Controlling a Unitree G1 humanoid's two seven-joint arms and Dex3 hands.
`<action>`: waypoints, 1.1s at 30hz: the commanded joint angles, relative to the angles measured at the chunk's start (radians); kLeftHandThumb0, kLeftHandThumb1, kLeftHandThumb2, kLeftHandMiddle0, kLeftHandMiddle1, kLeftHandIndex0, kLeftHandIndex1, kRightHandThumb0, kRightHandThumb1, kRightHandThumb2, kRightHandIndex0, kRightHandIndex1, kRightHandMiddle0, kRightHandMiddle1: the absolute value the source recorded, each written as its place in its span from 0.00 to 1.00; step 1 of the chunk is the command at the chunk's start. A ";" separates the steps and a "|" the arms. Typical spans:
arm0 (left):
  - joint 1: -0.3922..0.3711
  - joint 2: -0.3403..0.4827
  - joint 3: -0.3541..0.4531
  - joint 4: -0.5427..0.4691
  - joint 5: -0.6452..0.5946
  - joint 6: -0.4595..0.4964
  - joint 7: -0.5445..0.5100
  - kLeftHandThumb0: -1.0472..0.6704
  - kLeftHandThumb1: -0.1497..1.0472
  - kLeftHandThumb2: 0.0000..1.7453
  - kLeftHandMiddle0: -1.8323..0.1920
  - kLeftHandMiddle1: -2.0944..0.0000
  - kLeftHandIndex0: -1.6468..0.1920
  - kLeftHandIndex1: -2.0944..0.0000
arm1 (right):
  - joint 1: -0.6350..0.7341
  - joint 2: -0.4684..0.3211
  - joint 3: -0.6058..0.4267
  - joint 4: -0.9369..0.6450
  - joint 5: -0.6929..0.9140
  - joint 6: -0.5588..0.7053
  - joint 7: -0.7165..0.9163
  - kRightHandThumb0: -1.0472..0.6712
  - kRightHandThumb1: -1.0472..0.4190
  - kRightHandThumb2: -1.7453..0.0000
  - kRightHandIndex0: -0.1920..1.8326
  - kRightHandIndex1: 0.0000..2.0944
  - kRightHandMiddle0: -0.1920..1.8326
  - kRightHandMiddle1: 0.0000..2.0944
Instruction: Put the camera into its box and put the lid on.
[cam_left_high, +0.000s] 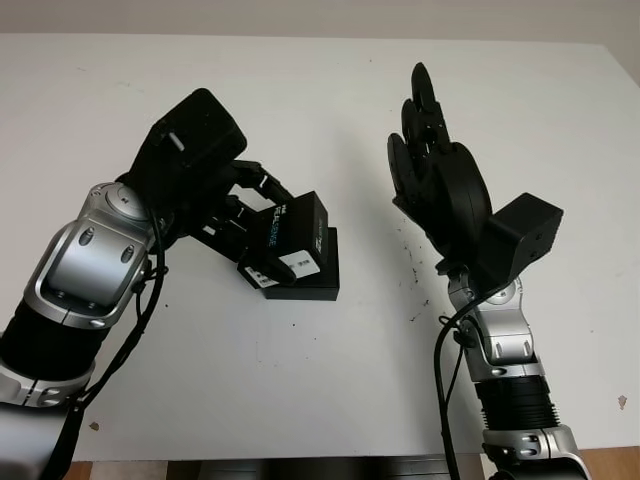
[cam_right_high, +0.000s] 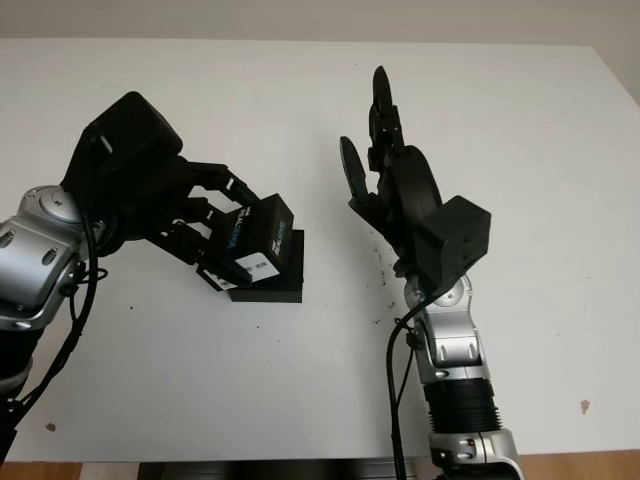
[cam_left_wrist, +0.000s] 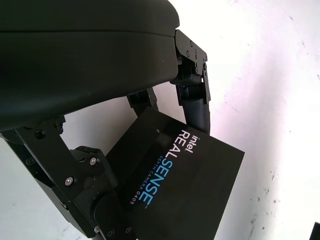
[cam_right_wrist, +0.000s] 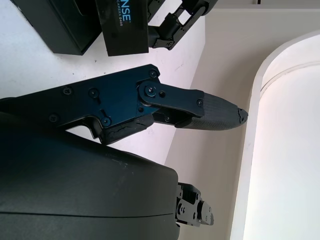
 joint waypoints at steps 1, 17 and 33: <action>0.008 0.002 -0.011 -0.007 -0.004 -0.001 -0.008 0.50 0.93 0.03 0.75 0.26 0.74 0.26 | 0.006 0.004 -0.001 -0.003 -0.002 -0.015 -0.004 0.17 0.00 0.66 0.00 0.00 0.00 0.00; -0.005 -0.006 -0.059 -0.019 0.019 -0.038 -0.019 0.50 0.92 0.03 0.73 0.26 0.73 0.26 | 0.005 0.009 0.007 -0.008 -0.002 -0.004 -0.002 0.18 0.00 0.66 0.00 0.00 0.00 0.00; -0.002 -0.031 -0.112 -0.089 0.009 0.047 -0.031 0.41 0.89 0.03 0.98 0.70 0.99 0.68 | 0.007 0.025 0.004 -0.022 0.014 0.022 -0.011 0.20 0.00 0.67 0.00 0.00 0.00 0.00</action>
